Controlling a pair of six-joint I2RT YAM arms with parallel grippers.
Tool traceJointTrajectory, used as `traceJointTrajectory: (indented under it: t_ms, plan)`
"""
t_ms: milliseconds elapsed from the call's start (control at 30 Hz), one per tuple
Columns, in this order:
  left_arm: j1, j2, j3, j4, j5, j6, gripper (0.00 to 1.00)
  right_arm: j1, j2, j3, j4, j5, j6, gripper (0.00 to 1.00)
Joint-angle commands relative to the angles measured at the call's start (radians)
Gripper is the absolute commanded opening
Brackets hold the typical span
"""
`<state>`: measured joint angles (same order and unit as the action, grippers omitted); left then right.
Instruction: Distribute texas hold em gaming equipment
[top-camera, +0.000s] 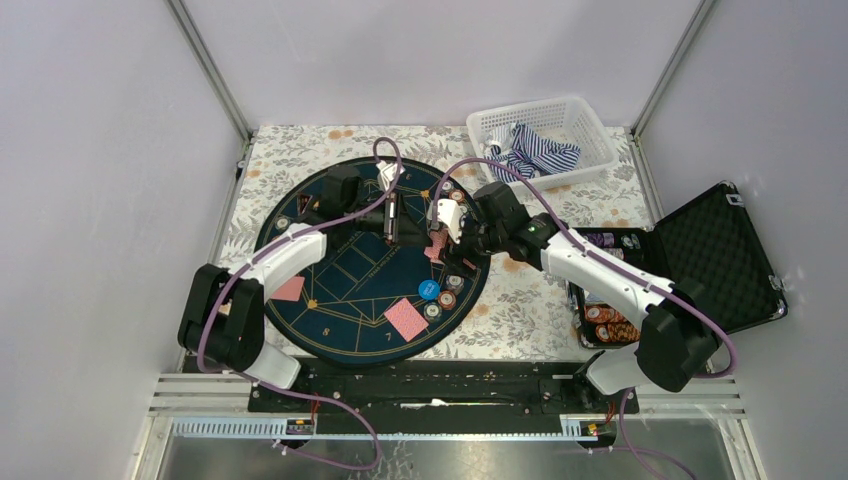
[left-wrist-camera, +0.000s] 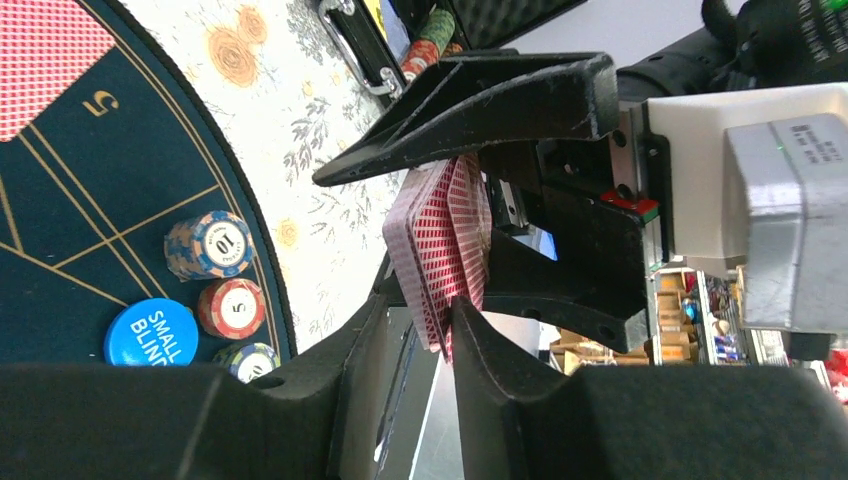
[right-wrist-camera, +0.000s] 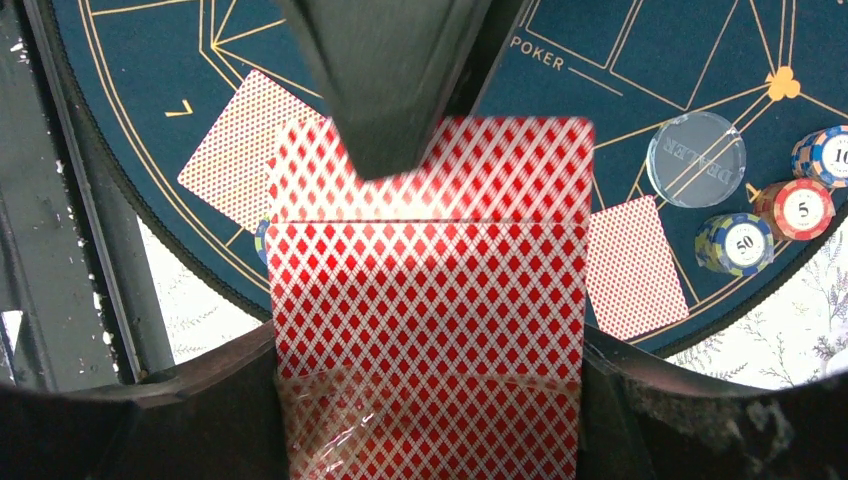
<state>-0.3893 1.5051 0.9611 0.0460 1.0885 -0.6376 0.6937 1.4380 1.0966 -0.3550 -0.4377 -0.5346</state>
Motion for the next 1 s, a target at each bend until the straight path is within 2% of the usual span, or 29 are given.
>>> traceJointTrajectory:
  t_ms: [0,200,367,567,667,967]
  plan:
    - [0.039,-0.047,-0.009,0.023,-0.008,0.009,0.32,0.009,-0.04,0.005,0.054,-0.015,-0.011,0.0]
    - [0.054,-0.077,-0.013,0.01,0.01,0.033,0.28,0.01,-0.041,0.003,0.055,-0.015,-0.01,0.0]
    - [0.048,-0.1,0.004,0.02,0.044,0.028,0.46,0.01,-0.029,0.01,0.051,-0.013,-0.01,0.0]
    - [-0.003,-0.066,0.052,-0.042,-0.003,0.067,0.48,0.01,-0.019,0.022,0.048,-0.018,-0.007,0.0]
    - [-0.014,-0.032,0.076,-0.095,-0.006,0.086,0.43,0.01,-0.019,0.025,0.047,-0.023,-0.005,0.0]
    - [0.033,-0.052,0.061,-0.131,-0.012,0.094,0.14,0.011,-0.024,0.02,0.049,-0.017,-0.003,0.0]
